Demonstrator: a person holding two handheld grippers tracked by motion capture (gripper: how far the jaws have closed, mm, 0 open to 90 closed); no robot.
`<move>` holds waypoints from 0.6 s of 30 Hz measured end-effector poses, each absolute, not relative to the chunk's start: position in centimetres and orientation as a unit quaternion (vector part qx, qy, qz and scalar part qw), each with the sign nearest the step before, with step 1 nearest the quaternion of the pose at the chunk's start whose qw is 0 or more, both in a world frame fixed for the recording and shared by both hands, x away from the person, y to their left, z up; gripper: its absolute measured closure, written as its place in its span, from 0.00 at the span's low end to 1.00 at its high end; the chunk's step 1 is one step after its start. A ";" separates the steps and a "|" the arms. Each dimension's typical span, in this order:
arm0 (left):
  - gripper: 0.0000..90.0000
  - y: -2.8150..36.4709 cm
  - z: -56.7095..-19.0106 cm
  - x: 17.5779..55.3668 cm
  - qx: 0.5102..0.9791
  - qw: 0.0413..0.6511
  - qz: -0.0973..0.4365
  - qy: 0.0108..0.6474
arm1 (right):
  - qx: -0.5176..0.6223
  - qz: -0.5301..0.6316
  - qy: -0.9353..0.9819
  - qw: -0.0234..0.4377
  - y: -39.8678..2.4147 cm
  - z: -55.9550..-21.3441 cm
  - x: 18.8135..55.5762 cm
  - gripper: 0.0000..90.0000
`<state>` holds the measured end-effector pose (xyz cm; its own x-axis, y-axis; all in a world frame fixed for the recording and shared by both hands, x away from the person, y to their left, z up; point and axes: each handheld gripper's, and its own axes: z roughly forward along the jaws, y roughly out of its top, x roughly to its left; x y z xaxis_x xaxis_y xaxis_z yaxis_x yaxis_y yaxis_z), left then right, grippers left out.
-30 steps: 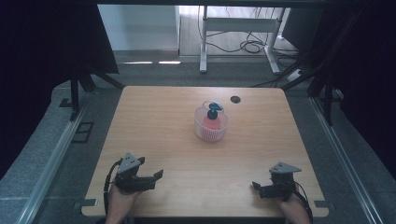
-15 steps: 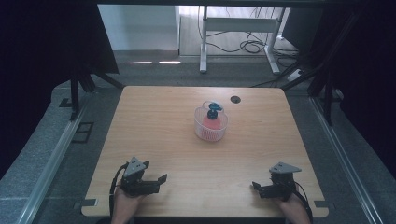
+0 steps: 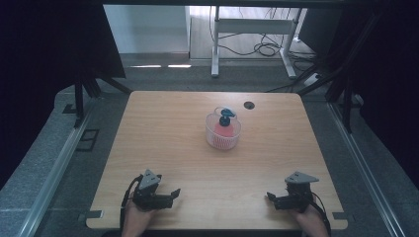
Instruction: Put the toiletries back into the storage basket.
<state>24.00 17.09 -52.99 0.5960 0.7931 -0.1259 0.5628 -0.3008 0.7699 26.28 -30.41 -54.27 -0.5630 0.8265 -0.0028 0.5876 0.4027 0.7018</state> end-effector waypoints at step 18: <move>0.12 15.4 -54.4 24.2 0.834 0.342 0.146 0.408 | 0.432 0.335 0.818 0.179 -30.4 -54.3 26.3 0.00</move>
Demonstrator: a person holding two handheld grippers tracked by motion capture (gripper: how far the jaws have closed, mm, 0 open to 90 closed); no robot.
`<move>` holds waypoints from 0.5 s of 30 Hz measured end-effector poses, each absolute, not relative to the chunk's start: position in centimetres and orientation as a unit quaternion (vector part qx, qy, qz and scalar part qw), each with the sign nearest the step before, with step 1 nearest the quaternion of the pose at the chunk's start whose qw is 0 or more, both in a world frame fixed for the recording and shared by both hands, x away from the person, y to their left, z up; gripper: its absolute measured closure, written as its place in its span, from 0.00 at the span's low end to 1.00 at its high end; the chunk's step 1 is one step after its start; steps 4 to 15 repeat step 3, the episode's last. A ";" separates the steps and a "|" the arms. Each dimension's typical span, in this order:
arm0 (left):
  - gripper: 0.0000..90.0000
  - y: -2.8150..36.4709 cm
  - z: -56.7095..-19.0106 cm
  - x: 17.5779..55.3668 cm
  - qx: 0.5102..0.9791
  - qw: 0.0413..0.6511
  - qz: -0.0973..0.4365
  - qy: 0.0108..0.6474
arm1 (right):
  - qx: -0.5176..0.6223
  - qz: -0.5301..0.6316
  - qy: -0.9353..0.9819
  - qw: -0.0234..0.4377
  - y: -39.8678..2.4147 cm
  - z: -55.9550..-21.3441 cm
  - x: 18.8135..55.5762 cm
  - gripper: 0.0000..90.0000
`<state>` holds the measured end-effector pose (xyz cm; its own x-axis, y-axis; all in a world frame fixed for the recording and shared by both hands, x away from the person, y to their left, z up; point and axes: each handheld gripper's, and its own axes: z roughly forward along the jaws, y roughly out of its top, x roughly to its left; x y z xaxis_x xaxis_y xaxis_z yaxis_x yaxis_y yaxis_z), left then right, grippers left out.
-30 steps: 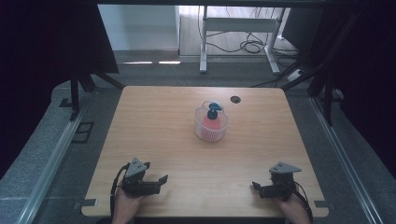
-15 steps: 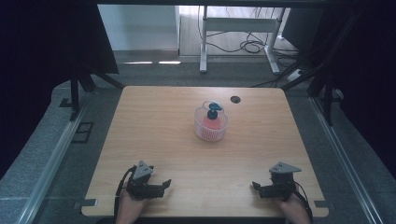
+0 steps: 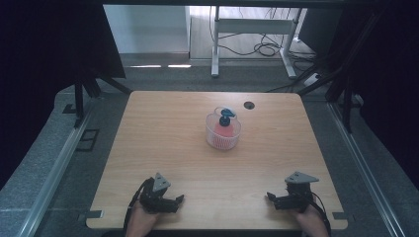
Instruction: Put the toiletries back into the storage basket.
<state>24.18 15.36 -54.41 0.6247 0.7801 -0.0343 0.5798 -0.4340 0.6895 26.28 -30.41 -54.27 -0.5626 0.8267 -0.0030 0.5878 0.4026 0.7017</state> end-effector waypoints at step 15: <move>0.12 15.4 -54.4 24.2 0.834 0.341 0.147 0.407 | 0.432 0.335 0.818 0.179 -30.4 -54.3 26.3 0.00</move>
